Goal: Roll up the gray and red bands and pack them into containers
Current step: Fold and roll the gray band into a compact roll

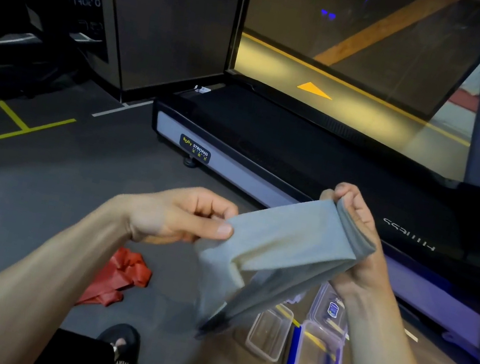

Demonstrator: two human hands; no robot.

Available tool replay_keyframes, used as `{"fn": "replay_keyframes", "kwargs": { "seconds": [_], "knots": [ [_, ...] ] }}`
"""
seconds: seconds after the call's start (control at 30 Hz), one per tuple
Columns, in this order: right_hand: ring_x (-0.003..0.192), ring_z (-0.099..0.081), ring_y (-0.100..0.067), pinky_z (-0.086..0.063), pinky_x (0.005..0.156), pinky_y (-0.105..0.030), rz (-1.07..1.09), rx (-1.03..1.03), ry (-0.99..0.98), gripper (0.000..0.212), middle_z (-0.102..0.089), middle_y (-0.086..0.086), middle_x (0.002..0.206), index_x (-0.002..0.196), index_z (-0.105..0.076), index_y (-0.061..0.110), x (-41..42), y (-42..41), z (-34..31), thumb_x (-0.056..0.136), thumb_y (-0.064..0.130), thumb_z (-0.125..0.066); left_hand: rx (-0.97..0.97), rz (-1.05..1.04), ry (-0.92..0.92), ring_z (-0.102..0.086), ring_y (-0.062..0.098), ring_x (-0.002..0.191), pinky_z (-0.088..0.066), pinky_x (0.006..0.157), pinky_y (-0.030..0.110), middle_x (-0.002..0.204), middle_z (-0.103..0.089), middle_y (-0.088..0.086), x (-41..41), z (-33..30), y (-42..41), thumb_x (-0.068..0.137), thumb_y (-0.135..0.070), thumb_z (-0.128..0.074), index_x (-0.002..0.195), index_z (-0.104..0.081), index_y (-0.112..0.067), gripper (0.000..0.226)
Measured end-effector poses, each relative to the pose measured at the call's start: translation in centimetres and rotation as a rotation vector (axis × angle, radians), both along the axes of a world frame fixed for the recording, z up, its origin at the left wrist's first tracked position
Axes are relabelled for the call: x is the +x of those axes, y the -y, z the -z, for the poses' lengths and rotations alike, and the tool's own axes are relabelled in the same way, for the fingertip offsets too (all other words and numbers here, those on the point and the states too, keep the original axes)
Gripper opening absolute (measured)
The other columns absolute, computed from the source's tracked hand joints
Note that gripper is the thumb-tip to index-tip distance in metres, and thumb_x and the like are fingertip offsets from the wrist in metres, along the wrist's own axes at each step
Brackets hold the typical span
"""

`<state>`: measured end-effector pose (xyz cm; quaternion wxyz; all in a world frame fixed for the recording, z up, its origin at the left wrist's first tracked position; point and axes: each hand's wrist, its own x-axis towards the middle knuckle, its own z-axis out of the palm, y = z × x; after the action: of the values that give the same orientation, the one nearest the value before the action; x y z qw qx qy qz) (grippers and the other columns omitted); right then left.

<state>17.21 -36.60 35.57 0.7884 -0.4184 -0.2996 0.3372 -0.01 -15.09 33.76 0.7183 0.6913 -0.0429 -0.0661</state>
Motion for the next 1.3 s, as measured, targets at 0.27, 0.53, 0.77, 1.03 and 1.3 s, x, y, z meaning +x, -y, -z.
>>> {"fn": "replay_keyframes", "kwargs": {
  "seconds": [0.27,0.53,0.77,1.03,1.3],
  "knots": [
    [0.068,-0.058,-0.010,-0.055,0.066,-0.023,-0.122,0.007,-0.013,0.032,-0.059,0.002,0.085,0.088,-0.064,0.019,0.0,-0.2,0.5,0.077,0.037,-0.088,-0.197,0.087,-0.060,-0.069,0.016,0.082,-0.055,0.076,0.025,0.091,-0.071,0.005,-0.4,-0.9,0.0,0.091,-0.015,-0.069,0.099,-0.068,0.000,0.017],
    [0.062,-0.053,-0.007,-0.049,0.058,-0.019,-0.138,0.109,-0.105,0.029,-0.056,0.007,0.075,0.081,-0.065,0.022,-0.1,-0.4,0.5,0.075,0.036,-0.089,-0.082,0.110,-0.050,-0.066,0.009,0.072,-0.050,0.067,0.018,0.082,-0.070,0.000,-0.1,-0.2,-0.4,0.086,-0.038,-0.079,0.090,-0.073,-0.014,0.025],
    [0.069,-0.049,-0.010,-0.046,0.065,-0.023,-0.134,0.099,-0.127,0.025,-0.055,0.008,0.078,0.082,-0.064,0.026,0.1,-0.3,0.7,0.078,0.038,-0.086,0.237,-0.068,-0.033,-0.023,0.012,0.055,-0.021,0.052,0.023,0.058,-0.032,0.001,0.6,0.2,0.0,0.087,-0.030,-0.077,0.068,-0.064,-0.024,0.024],
    [0.071,-0.049,-0.011,-0.048,0.067,-0.024,-0.159,0.105,-0.144,0.021,-0.055,0.008,0.080,0.084,-0.065,0.025,0.1,-0.4,0.8,0.082,0.036,-0.082,0.301,-0.150,-0.023,-0.022,0.020,0.056,-0.016,0.054,0.034,0.057,-0.040,0.009,0.9,0.5,0.0,0.085,-0.031,-0.079,0.077,-0.071,-0.019,0.017],
    [0.073,-0.051,-0.010,-0.050,0.067,-0.021,-0.071,0.068,-0.142,0.023,-0.059,0.008,0.078,0.078,-0.069,0.027,-0.2,-0.3,0.6,0.071,0.036,-0.089,0.305,-0.185,-0.015,-0.023,0.022,0.058,-0.018,0.055,0.038,0.060,-0.040,0.013,0.8,0.6,-0.1,0.087,-0.035,-0.078,0.084,-0.073,-0.015,0.021]
  ]
}}
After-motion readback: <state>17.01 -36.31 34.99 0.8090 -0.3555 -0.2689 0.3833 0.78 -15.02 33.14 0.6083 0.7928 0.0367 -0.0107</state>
